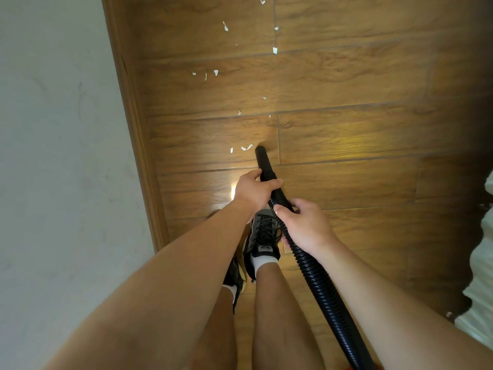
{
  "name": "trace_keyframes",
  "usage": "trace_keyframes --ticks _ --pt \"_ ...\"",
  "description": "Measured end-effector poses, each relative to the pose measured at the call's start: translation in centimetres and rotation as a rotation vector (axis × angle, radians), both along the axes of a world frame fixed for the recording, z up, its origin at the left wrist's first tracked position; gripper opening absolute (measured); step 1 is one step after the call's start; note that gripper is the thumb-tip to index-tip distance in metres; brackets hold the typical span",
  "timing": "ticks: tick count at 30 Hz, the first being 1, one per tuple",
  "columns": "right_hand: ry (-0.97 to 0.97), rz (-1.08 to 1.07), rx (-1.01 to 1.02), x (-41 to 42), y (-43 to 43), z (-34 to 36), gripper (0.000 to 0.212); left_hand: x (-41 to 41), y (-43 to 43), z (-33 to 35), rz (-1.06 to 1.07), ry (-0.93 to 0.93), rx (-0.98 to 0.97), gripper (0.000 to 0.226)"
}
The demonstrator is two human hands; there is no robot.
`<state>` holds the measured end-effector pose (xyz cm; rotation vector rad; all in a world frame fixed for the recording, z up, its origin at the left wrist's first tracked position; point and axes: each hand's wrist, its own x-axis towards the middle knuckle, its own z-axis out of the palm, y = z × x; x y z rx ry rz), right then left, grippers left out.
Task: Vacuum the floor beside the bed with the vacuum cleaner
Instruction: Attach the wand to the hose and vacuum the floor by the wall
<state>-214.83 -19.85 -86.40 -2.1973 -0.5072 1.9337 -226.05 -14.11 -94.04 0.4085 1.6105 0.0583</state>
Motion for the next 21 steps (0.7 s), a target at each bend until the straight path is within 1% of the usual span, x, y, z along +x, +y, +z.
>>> trace_keyframes --ticks 4,6,9,12,16,21 --pt "0.009 0.029 0.010 -0.5 0.3 -0.3 0.009 -0.6 0.2 0.3 0.026 0.024 -0.002 0.099" --pt "0.012 0.041 0.014 -0.8 0.4 -0.4 0.006 -1.0 0.2 0.3 0.039 0.027 -0.007 0.099" --pt "0.018 0.062 0.016 -1.1 0.6 -0.4 0.007 -1.4 0.3 0.3 0.059 0.023 -0.022 0.093" --pt "0.015 0.090 0.022 -1.5 0.8 -0.5 0.007 -1.9 0.2 0.1 0.056 0.041 -0.024 0.096" --pt "0.013 0.137 0.015 -2.0 1.3 -0.8 0.006 -2.8 0.5 0.5 0.044 0.063 -0.025 0.083" --pt "-0.009 0.224 0.003 -2.8 1.7 -1.1 0.012 -3.9 0.6 0.6 0.006 0.107 -0.016 0.061"
